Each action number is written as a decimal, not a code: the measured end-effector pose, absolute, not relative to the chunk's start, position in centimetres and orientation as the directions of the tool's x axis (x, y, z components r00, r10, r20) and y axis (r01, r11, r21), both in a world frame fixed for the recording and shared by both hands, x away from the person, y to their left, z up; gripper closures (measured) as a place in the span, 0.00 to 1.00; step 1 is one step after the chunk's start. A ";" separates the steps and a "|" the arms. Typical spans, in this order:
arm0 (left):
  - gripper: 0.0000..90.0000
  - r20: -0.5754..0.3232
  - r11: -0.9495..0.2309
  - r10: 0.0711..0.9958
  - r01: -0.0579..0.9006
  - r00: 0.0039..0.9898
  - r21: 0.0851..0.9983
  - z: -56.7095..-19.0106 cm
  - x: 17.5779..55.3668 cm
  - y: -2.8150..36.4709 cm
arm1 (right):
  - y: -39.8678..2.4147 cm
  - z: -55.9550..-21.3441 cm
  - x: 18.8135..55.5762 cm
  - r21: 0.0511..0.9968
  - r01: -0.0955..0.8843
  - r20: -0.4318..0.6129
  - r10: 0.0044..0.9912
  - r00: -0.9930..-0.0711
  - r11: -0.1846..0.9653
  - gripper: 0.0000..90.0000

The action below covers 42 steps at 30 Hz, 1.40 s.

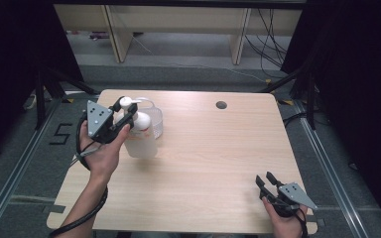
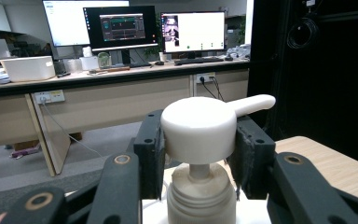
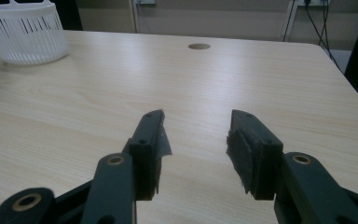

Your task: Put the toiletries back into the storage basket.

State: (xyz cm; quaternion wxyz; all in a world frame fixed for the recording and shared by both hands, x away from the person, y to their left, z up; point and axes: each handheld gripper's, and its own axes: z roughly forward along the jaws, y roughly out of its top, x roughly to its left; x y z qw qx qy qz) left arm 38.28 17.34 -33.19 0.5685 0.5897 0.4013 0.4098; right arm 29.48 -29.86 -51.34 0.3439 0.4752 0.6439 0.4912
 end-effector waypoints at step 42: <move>0.65 0.031 -0.031 0.944 -0.006 0.327 1.000 -30.6 39.9 17.9 | -29.8 -51.3 29.5 0.960 0.271 0.019 0.949 -0.314 0.071 0.61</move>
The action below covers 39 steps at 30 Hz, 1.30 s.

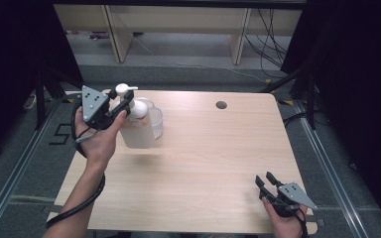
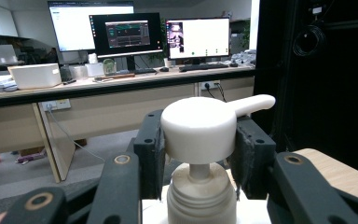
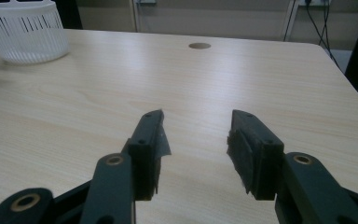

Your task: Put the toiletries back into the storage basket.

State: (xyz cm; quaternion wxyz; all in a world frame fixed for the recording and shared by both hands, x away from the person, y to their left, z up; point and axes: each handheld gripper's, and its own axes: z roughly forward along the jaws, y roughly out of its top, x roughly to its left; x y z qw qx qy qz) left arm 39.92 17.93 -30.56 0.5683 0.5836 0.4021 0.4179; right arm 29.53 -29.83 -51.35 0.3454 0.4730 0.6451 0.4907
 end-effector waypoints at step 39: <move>0.65 0.029 -0.022 0.952 -0.026 0.304 0.999 -28.8 41.8 18.5 | -29.8 -51.4 29.6 0.958 0.279 0.030 0.947 -0.319 0.064 0.61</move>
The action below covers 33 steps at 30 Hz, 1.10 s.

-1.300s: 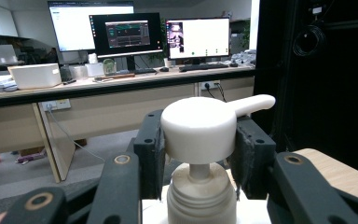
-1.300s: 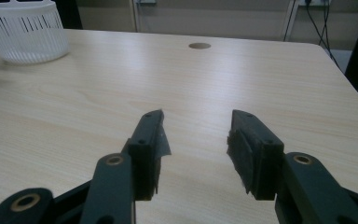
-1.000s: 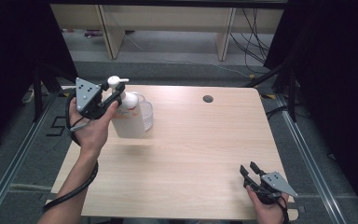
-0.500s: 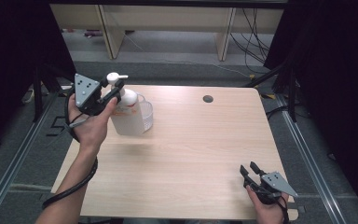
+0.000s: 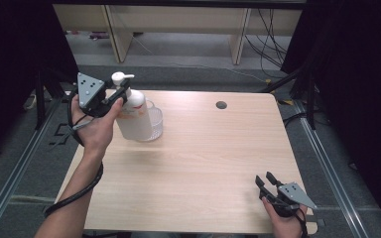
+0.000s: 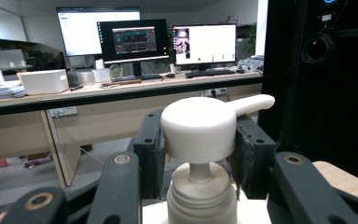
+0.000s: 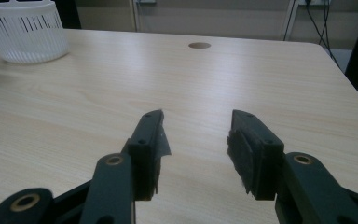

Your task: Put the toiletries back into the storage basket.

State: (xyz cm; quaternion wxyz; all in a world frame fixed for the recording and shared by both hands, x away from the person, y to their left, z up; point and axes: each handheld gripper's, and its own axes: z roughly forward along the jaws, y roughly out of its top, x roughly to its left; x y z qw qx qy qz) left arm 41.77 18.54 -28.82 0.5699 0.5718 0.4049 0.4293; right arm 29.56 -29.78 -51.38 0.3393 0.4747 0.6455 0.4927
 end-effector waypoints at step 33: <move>0.65 0.029 -0.018 0.957 -0.041 0.289 0.999 -28.2 43.7 18.9 | -29.7 -51.3 29.4 0.951 0.307 0.057 0.945 -0.321 0.047 0.61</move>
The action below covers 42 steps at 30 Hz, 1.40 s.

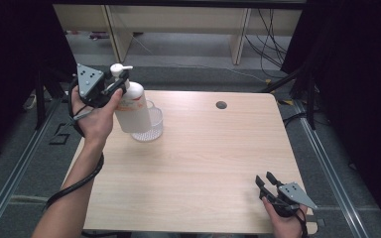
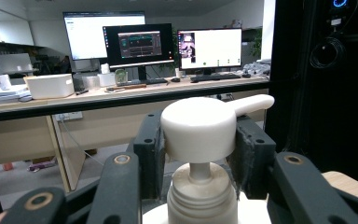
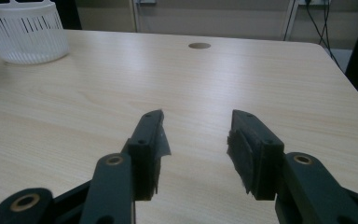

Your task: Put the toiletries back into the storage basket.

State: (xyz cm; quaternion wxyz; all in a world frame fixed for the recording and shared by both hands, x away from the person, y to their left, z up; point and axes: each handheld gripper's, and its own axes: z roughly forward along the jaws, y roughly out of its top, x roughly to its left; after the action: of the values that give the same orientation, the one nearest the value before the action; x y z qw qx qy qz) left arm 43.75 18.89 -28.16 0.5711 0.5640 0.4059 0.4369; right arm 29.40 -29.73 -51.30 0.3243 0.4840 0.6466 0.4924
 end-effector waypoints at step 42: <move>0.65 0.028 -0.016 0.960 -0.043 0.279 0.999 -27.4 46.5 18.1 | -29.9 -51.3 29.4 0.956 0.286 0.023 0.949 -0.314 0.072 0.61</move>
State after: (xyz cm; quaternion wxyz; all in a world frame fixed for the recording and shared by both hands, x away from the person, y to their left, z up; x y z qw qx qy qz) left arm 46.50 18.07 -27.38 0.5700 0.5609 0.4085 0.4400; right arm 29.41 -29.93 -51.27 0.3407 0.4766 0.6479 0.4868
